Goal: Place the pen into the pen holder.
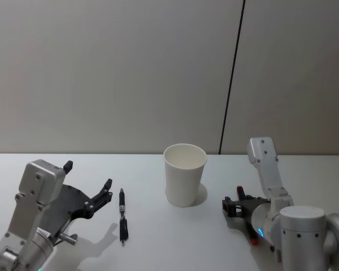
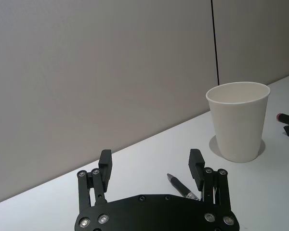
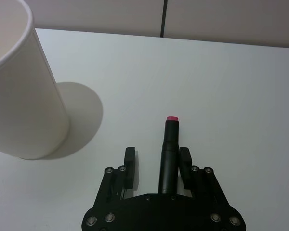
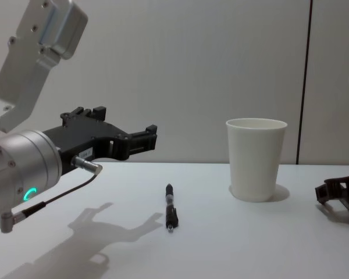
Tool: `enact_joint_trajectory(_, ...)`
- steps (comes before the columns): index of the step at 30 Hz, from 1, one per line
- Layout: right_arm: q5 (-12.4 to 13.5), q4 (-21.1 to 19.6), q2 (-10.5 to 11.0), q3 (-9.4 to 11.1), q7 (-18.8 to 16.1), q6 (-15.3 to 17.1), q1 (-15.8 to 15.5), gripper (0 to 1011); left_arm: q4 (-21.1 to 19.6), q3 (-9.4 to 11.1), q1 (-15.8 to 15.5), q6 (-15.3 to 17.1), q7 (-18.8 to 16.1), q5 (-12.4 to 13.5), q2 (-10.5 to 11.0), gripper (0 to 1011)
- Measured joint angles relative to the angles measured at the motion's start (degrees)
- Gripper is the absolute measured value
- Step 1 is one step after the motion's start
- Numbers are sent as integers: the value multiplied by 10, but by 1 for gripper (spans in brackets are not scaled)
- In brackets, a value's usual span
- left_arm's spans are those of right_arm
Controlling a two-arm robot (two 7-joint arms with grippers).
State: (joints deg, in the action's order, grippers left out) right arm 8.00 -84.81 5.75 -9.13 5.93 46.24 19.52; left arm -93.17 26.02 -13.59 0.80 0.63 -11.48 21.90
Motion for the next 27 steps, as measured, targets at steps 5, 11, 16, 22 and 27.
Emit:
enact_joint_trajectory(5, 0, 0, 0, 0, 0, 0, 0, 512, 0, 0, 0, 0, 0, 0, 0, 1002)
enact_joint_trajectory(11, 0, 0, 0, 0, 0, 0, 0, 476, 0, 0, 0, 0, 0, 0, 0, 1002)
enact_joint_trajectory(16, 0, 1, 0, 0, 0, 0, 0, 444, 0, 0, 0, 0, 0, 0, 0, 1001)
enact_joint_trajectory(22, 0, 1, 0, 0, 0, 0, 0, 403, 0, 0, 0, 0, 0, 0, 0, 1001)
enact_joint_trajectory(27, 0, 1, 0, 0, 0, 0, -1, 367, 0, 0, 0, 0, 0, 0, 0, 1002)
